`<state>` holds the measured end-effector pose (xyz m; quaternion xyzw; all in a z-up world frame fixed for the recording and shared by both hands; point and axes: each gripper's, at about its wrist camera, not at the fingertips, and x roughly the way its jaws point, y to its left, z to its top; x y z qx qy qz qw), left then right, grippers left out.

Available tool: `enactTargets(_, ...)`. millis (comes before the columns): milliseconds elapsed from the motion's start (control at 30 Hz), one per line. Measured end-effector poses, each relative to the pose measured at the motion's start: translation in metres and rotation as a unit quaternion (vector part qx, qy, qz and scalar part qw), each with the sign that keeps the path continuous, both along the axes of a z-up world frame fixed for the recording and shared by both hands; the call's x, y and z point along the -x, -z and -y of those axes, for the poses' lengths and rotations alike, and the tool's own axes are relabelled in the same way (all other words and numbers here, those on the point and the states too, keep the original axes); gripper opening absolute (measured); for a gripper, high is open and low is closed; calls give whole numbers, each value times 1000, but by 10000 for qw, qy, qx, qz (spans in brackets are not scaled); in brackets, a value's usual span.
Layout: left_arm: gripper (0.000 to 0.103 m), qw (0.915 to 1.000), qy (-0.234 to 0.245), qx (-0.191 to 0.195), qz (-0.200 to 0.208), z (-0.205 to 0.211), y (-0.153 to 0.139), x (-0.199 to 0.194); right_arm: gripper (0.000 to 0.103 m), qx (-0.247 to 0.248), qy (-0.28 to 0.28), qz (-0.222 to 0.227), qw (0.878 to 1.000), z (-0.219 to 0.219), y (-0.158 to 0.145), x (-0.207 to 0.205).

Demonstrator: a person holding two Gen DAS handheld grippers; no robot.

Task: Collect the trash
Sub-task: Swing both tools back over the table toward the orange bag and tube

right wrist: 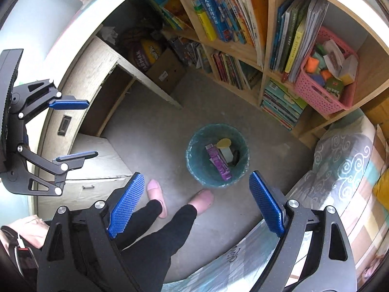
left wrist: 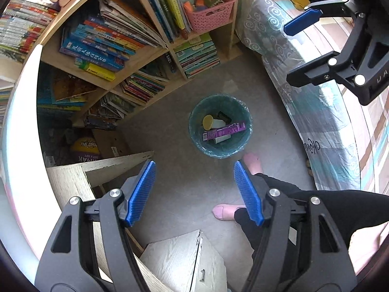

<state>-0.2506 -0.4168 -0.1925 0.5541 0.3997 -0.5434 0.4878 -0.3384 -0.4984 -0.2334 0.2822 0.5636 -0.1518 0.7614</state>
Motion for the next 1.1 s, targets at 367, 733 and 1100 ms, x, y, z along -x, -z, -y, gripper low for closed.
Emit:
enactTargets(367,70,9988,-375,294,70,-22,-29,-19,88,150,-310,113,9993,-14,-19,-21)
enactTargets(733,73,9946,-738,621,372,-62,-66,-46,88,508,-927,311,9939,-38,-51,-74)
enactTargets(1100,87,9840,-1406,944,555,-117,-98,-84,88,736,-1582,520,9833,-75,-80,-130)
